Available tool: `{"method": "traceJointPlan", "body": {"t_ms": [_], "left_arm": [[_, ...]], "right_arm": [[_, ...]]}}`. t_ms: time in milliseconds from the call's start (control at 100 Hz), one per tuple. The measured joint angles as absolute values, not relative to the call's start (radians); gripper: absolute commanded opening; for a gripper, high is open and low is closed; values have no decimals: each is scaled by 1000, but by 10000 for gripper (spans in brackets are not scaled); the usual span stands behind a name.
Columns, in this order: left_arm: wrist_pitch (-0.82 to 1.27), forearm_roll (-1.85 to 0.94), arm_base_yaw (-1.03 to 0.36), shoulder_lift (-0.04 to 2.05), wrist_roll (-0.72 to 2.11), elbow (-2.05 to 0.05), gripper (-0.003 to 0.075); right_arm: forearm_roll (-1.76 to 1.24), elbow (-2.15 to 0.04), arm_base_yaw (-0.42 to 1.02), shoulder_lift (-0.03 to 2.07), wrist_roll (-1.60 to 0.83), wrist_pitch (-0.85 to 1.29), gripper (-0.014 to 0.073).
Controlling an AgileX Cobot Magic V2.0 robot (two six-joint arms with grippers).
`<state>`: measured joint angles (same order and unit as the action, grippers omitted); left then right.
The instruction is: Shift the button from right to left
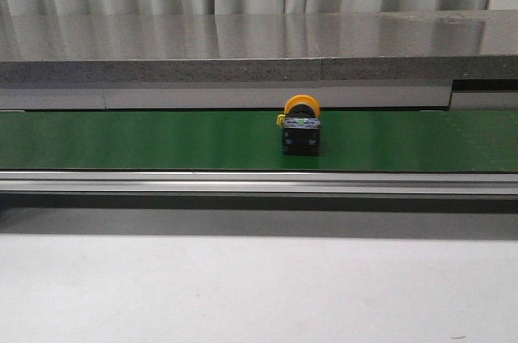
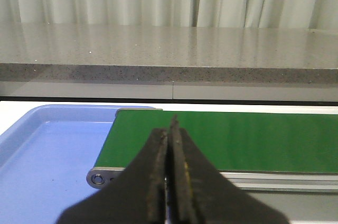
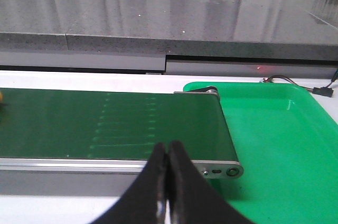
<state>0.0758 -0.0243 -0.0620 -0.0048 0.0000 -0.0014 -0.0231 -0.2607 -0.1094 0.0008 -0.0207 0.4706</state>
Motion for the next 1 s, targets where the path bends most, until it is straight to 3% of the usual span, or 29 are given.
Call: {"method": "traceJointPlan", "body": {"t_ms": [280, 690, 830, 1000], "left_arm": [[226, -61, -62, 18, 0, -100, -20], [396, -65, -62, 307, 0, -353, -13], [398, -65, -62, 428, 0, -404, 127], [400, -65, -62, 578, 0, -463, 487]], "right_arm": [[-23, -261, -109, 1, -21, 469, -67], [-23, -261, -109, 1, -21, 469, -67], [-23, -261, -109, 1, -21, 469, -67], [-23, -261, -109, 1, -21, 469, -67]]}}
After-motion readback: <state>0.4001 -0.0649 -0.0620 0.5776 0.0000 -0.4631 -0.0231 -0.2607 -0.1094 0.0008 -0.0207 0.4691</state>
